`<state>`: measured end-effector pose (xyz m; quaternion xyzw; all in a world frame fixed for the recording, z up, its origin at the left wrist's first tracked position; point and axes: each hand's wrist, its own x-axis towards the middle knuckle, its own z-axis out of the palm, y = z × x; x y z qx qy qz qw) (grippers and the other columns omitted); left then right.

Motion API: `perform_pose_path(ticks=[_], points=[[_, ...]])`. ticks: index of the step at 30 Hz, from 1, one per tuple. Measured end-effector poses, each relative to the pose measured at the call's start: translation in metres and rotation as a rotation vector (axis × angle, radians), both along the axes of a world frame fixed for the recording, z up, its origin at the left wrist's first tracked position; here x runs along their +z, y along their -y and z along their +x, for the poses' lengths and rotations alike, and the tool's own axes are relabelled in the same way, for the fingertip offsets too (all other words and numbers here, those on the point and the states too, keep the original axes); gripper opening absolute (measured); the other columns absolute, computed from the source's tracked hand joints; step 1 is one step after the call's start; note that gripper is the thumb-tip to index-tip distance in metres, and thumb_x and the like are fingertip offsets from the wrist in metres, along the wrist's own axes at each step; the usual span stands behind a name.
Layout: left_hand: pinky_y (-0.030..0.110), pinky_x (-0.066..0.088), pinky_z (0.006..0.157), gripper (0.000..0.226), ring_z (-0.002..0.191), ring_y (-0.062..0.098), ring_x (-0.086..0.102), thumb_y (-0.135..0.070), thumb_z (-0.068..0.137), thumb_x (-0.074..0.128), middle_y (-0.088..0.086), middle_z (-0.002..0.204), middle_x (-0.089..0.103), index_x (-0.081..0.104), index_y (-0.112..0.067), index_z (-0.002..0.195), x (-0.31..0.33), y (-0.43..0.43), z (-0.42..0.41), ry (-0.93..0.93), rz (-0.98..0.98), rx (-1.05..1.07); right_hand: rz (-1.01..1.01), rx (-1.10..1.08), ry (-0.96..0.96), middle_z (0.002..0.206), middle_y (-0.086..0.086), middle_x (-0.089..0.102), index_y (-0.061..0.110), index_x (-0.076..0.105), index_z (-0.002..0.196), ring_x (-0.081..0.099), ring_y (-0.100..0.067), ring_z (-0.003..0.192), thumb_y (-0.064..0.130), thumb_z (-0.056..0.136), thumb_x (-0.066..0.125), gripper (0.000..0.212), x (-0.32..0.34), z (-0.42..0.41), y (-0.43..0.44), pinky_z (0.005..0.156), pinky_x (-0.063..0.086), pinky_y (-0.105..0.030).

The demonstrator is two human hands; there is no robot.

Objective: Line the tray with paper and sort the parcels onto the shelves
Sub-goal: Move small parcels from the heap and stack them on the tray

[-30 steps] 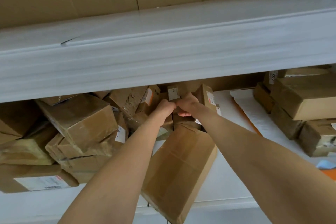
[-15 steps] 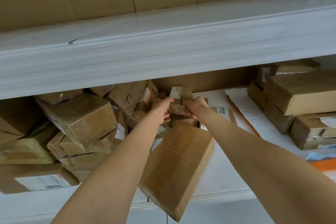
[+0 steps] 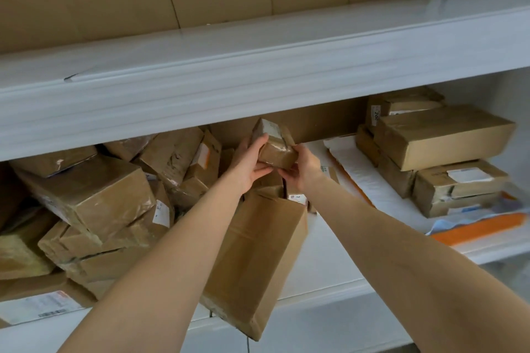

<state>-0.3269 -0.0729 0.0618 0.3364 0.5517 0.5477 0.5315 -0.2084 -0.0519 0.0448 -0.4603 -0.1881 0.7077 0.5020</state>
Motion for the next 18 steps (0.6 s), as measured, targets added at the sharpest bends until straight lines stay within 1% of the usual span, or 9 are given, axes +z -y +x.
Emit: perform_pose_path(ticks=[3,7,8,10,11,12,14,16,18], points=[[0.039,0.058,0.077,0.055,0.102,0.029,0.065,-0.035,0.086,0.068,0.012,0.121,0.061,0.044,-0.027,0.134,0.005,-0.005,0.041,-0.011,-0.036,-0.067,-0.007,-0.052,0.045,0.105,-0.019,0.062,0.007,0.057,0.098,0.064,-0.032,0.084,0.024,0.096,0.052,0.018,-0.004,0.037,-0.002,0.061,0.057,-0.037],[0.039,0.060,0.072,0.060,0.104,0.029,0.064,-0.024,0.083,0.071,0.011,0.127,0.057,0.044,-0.026,0.136,0.001,-0.020,0.093,-0.066,-0.069,-0.109,-0.048,-0.077,0.129,0.104,-0.017,0.067,0.007,0.059,0.108,0.067,-0.029,0.083,0.028,0.099,0.052,0.024,-0.012,0.090,-0.013,0.066,0.059,-0.038],[0.038,0.060,0.072,0.059,0.105,0.028,0.063,-0.020,0.084,0.069,0.010,0.129,0.056,0.044,-0.025,0.137,-0.002,-0.025,0.105,-0.111,-0.063,-0.103,-0.058,-0.086,0.165,0.100,-0.016,0.067,0.007,0.060,0.107,0.066,-0.028,0.081,0.028,0.099,0.052,0.024,-0.015,0.102,-0.017,0.065,0.058,-0.037],[0.037,0.059,0.075,0.055,0.108,0.026,0.062,-0.015,0.087,0.063,0.006,0.131,0.056,0.044,-0.022,0.138,-0.008,-0.035,0.126,-0.176,-0.046,-0.070,-0.069,-0.096,0.364,0.091,-0.013,0.064,0.006,0.060,0.103,0.062,-0.025,0.075,0.035,0.100,0.050,0.031,-0.022,0.123,-0.024,0.062,0.053,-0.033],[0.037,0.058,0.077,0.052,0.109,0.025,0.061,-0.014,0.088,0.061,0.004,0.131,0.056,0.044,-0.021,0.137,-0.012,-0.040,0.138,-0.187,-0.046,-0.051,-0.068,-0.104,0.478,0.095,-0.014,0.064,0.005,0.060,0.108,0.063,-0.028,0.081,0.039,0.099,0.049,0.037,-0.026,0.134,-0.027,0.067,0.052,-0.032],[0.038,0.057,0.079,0.049,0.109,0.024,0.060,-0.013,0.089,0.060,0.004,0.131,0.056,0.046,-0.021,0.136,-0.016,-0.045,0.147,-0.192,-0.048,-0.030,-0.062,-0.116,0.576,0.107,-0.016,0.064,0.003,0.057,0.120,0.063,-0.032,0.094,0.040,0.099,0.047,0.044,-0.032,0.143,-0.030,0.078,0.052,-0.034],[0.039,0.056,0.082,0.044,0.105,0.021,0.059,-0.013,0.091,0.058,0.004,0.130,0.057,0.050,-0.021,0.134,-0.023,-0.053,0.162,-0.201,-0.054,0.010,-0.056,-0.107,0.660,0.127,-0.019,0.059,0.003,0.049,0.135,0.058,-0.035,0.115,0.038,0.100,0.046,0.050,-0.037,0.154,-0.029,0.098,0.049,-0.041],[0.040,0.056,0.085,0.043,0.106,0.022,0.058,-0.014,0.093,0.057,0.005,0.131,0.057,0.050,-0.020,0.135,-0.029,-0.062,0.175,-0.214,-0.077,0.022,0.008,-0.106,0.739,0.126,-0.016,0.060,0.007,0.053,0.133,0.058,-0.033,0.115,0.038,0.100,0.045,0.046,-0.038,0.161,-0.028,0.100,0.047,-0.043],[0.043,0.055,0.088,0.044,0.115,0.027,0.055,-0.016,0.095,0.055,0.007,0.134,0.053,0.047,-0.020,0.138,-0.034,-0.069,0.183,-0.211,-0.118,0.026,0.178,-0.122,0.836,0.120,-0.013,0.064,0.011,0.059,0.123,0.060,-0.031,0.111,0.038,0.101,0.044,0.038,-0.030,0.163,-0.029,0.097,0.048,-0.043]])
